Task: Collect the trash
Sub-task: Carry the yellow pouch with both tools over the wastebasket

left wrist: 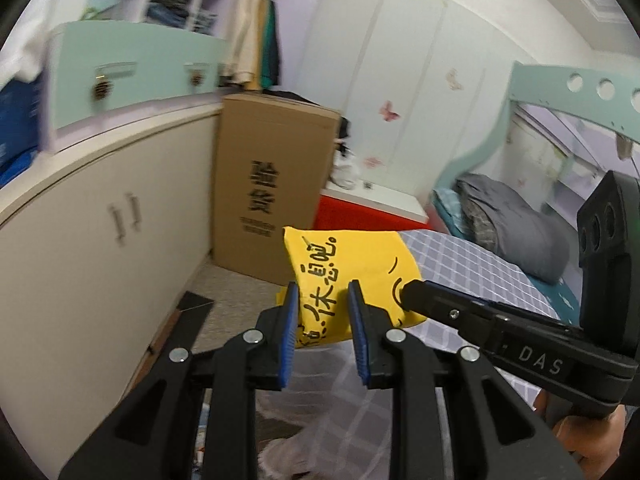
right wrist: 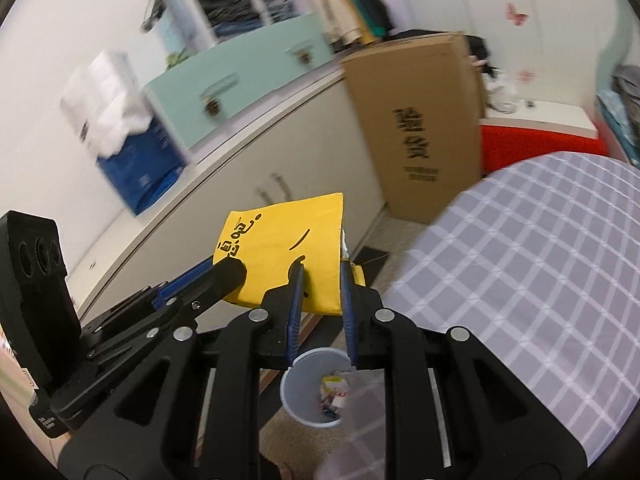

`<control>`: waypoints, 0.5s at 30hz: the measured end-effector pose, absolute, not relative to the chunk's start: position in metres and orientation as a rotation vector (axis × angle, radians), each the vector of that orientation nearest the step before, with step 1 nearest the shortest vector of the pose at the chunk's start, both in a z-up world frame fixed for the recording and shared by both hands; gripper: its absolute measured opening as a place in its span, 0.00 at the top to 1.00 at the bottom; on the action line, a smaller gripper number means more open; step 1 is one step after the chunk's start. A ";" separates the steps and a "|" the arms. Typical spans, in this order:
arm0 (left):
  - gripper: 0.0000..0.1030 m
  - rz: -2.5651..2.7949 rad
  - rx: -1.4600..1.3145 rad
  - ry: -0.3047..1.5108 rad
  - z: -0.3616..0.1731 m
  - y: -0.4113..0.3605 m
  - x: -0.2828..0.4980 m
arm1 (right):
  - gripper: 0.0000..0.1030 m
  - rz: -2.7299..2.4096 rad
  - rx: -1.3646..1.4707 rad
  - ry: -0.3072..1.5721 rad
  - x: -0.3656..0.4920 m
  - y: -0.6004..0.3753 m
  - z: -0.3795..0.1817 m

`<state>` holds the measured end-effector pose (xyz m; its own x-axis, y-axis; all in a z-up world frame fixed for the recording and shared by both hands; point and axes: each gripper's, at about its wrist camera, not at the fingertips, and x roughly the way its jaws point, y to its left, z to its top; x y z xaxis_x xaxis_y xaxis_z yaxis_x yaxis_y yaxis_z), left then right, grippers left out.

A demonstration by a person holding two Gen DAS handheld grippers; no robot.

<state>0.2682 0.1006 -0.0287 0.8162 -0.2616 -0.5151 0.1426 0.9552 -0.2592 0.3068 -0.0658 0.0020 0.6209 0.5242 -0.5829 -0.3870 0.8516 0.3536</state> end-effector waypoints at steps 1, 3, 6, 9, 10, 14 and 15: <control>0.77 -0.205 -0.220 0.575 -0.030 0.111 0.263 | 0.82 0.541 0.186 0.736 0.305 -0.053 0.002; 0.77 -0.179 -0.231 0.569 -0.033 0.132 0.255 | 0.82 0.563 0.167 0.745 0.301 -0.032 -0.001; 0.77 -0.144 -0.242 0.565 -0.039 0.160 0.241 | 0.82 0.592 0.144 0.763 0.295 -0.004 -0.008; 0.77 -0.117 -0.271 0.583 -0.053 0.189 0.233 | 0.82 0.615 0.125 0.788 0.292 0.020 -0.022; 0.77 -0.111 -0.276 0.588 -0.059 0.194 0.231 | 0.82 0.620 0.114 0.801 0.292 0.030 -0.029; 0.77 -0.082 -0.308 0.628 -0.086 0.223 0.226 | 0.82 0.626 0.058 0.815 0.288 0.059 -0.052; 0.77 -0.077 -0.313 0.638 -0.093 0.226 0.225 | 0.82 0.626 0.043 0.824 0.288 0.066 -0.059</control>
